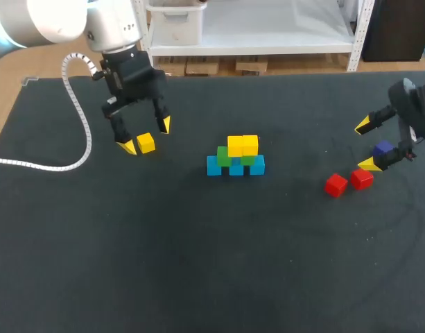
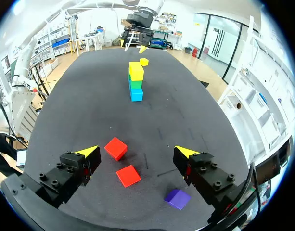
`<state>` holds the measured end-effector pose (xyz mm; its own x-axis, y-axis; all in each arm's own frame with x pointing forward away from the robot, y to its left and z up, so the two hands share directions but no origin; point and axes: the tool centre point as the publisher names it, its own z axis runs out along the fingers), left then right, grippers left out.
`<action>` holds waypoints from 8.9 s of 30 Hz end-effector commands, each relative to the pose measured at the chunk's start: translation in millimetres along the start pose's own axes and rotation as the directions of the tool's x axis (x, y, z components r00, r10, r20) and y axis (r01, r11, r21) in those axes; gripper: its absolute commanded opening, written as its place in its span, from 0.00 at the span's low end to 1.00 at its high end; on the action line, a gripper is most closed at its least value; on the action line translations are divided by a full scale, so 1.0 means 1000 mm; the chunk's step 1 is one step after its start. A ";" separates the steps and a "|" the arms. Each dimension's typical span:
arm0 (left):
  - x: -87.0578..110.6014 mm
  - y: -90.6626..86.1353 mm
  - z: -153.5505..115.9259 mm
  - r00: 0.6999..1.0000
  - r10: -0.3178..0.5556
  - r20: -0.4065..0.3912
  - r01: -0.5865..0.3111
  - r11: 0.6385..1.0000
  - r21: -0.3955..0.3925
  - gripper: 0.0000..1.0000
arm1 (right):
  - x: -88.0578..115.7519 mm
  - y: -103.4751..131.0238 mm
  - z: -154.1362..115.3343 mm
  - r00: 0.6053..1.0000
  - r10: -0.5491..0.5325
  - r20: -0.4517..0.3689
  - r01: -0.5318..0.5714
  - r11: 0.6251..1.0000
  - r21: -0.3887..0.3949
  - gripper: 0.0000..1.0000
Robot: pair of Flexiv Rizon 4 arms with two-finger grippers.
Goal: Place the blue cubes, place green cubes on the blue cubes, place the yellow cubes on the green cubes, then place the red cubes on the yellow cubes, and place purple cube on the red cubes.
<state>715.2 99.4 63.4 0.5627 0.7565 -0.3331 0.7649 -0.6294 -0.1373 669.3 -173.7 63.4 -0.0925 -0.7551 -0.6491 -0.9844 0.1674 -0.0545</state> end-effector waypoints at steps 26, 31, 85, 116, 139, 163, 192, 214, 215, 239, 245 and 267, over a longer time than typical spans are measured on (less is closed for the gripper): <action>0.001 0.009 -0.007 1.000 -0.005 -0.005 0.005 1.000 -0.001 1.00 | 0.000 0.000 0.000 1.000 -0.001 0.002 0.001 1.000 0.000 1.00; 0.002 0.007 -0.006 1.000 -0.006 -0.006 0.006 1.000 0.000 1.00 | 0.000 0.000 0.000 1.000 -0.001 0.002 0.001 1.000 0.000 1.00; 0.077 0.043 0.024 0.966 0.176 -0.191 -0.175 0.984 0.023 1.00 | 0.000 0.000 0.000 1.000 -0.001 0.002 0.001 1.000 0.000 1.00; 0.089 0.048 0.028 0.961 0.190 -0.201 -0.190 0.982 0.020 0.50 | 0.000 0.000 0.000 1.000 -0.001 0.002 0.001 1.000 0.000 1.00; 0.079 0.049 0.032 0.965 0.186 -0.187 -0.188 0.982 0.005 0.51 | 0.000 0.000 0.000 1.000 -0.001 0.002 0.001 1.000 0.000 1.00; 0.060 0.024 0.010 0.989 -0.139 -0.058 0.131 0.984 -0.122 0.00 | 0.000 0.000 0.000 1.000 -0.001 0.002 0.001 1.000 0.000 1.00; 0.027 0.060 0.053 0.960 -0.222 -0.173 0.197 0.968 -0.154 0.00 | 0.000 0.000 0.000 1.000 -0.001 0.002 0.001 1.000 0.000 1.00; 0.039 0.050 0.052 0.963 -0.216 -0.163 0.192 0.970 -0.148 1.00 | 0.000 0.000 0.000 1.000 -0.001 0.002 0.001 1.000 0.000 1.00; 0.039 0.049 0.051 0.962 -0.218 -0.163 0.195 0.969 -0.150 0.98 | 0.000 0.000 0.000 1.000 -0.001 0.002 0.001 1.000 0.000 1.00; 0.035 0.048 0.050 0.959 -0.262 -0.110 0.238 0.952 -0.194 0.00 | 0.000 0.000 0.000 1.000 -0.001 0.002 0.001 1.000 0.000 1.00; 0.024 0.037 0.025 0.947 -0.307 -0.095 0.279 0.933 -0.227 0.00 | 0.000 0.000 0.000 1.000 -0.001 0.002 0.001 1.000 0.000 1.00; -0.037 0.056 0.000 0.813 -0.583 -0.009 0.565 0.792 -0.230 0.00 | 0.000 0.000 0.000 1.000 -0.001 0.002 0.001 1.000 0.000 1.00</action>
<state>734.4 41.9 64.3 0.0138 0.9801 -0.1978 0.9965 -0.0298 -0.0779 669.4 -173.7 63.4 -0.0926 -0.7551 -0.6490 -0.9844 0.1675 -0.0544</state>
